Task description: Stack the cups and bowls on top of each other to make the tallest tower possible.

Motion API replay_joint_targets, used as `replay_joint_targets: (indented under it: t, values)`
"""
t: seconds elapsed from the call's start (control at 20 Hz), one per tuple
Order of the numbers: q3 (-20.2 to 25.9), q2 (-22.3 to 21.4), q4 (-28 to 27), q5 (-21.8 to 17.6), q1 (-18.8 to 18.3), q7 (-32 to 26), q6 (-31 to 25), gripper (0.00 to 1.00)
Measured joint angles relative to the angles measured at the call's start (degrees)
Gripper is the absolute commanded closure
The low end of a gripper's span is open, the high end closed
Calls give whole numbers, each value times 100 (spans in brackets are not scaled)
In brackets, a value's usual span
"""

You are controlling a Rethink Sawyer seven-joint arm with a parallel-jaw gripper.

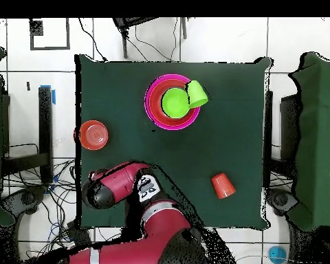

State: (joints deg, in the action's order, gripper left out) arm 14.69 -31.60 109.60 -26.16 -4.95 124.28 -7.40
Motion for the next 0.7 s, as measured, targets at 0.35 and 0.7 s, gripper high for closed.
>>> replay_joint_targets:
  t: [0.35,0.7]
  values:
    - [-168,1,-136,0,0,0,0,0]
    - [-223,2,-226,0,-20,0,39,0]
